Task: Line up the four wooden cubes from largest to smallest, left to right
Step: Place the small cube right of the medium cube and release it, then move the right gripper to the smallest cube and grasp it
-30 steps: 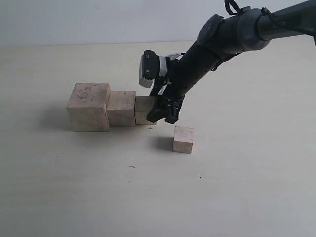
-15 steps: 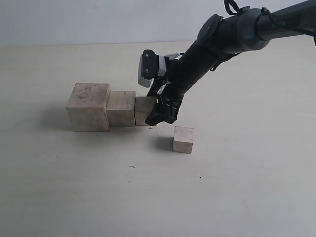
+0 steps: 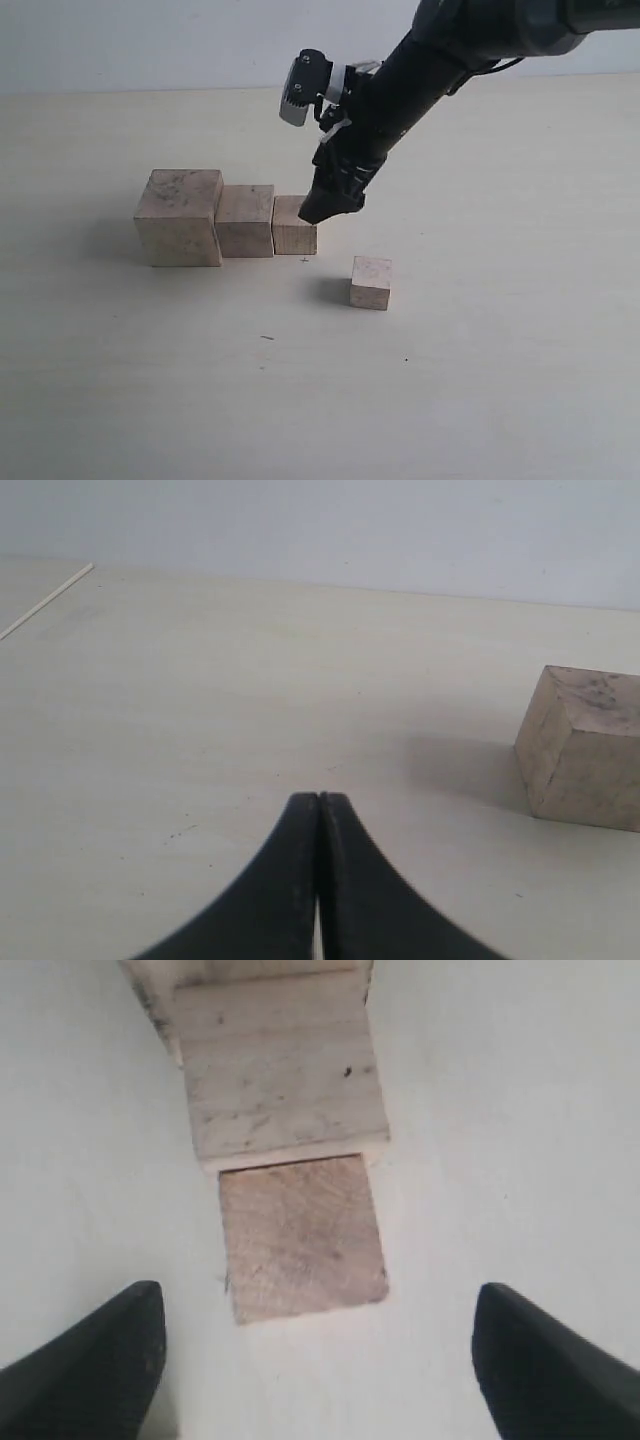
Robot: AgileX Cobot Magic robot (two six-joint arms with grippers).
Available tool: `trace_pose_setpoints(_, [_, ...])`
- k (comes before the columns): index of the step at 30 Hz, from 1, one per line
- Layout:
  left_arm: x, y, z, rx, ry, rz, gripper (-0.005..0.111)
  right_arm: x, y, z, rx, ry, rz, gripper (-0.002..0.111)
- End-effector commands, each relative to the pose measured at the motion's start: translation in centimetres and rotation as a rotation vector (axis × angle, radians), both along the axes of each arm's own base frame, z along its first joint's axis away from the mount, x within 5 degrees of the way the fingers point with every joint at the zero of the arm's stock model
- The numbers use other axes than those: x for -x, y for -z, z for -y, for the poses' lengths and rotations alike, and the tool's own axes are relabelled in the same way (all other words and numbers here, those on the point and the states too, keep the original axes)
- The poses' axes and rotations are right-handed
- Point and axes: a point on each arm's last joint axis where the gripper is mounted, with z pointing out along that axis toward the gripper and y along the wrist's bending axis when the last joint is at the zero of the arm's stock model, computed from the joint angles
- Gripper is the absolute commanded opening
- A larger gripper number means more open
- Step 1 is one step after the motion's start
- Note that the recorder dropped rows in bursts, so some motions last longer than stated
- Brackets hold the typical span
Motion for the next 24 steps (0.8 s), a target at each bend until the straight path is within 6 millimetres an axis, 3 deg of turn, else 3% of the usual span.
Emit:
trace_pose_setpoints(1, [0.0,0.0,0.0,-0.004,0.005,0.016,0.0,1.3,-2.8,1.5,0.116,0.035,-0.063,0.062])
trace_pose_setpoints(7, [0.0,0.0,0.0,-0.004,0.005,0.016,0.0,2.5,-6.9,3.1,0.18,0.041,-0.004,0.003])
trace_pose_setpoints(8, [0.0,0.0,0.0,-0.004,0.005,0.016,0.0,2.7,-7.7,3.3,0.169,0.041,0.015,0.0])
trace_pose_setpoints(12, [0.0,0.0,0.0,-0.004,0.005,0.016,0.0,3.4,-10.1,3.7,0.127,0.045,0.06,0.0])
trace_pose_setpoints(15, [0.0,0.0,0.0,-0.004,0.005,0.016,0.0,3.5,-10.3,3.7,0.114,0.052,0.056,0.0])
trace_pose_setpoints(24, [0.0,0.0,0.0,-0.004,0.005,0.016,0.0,4.7,-4.3,4.9,0.179,0.099,0.013,0.0])
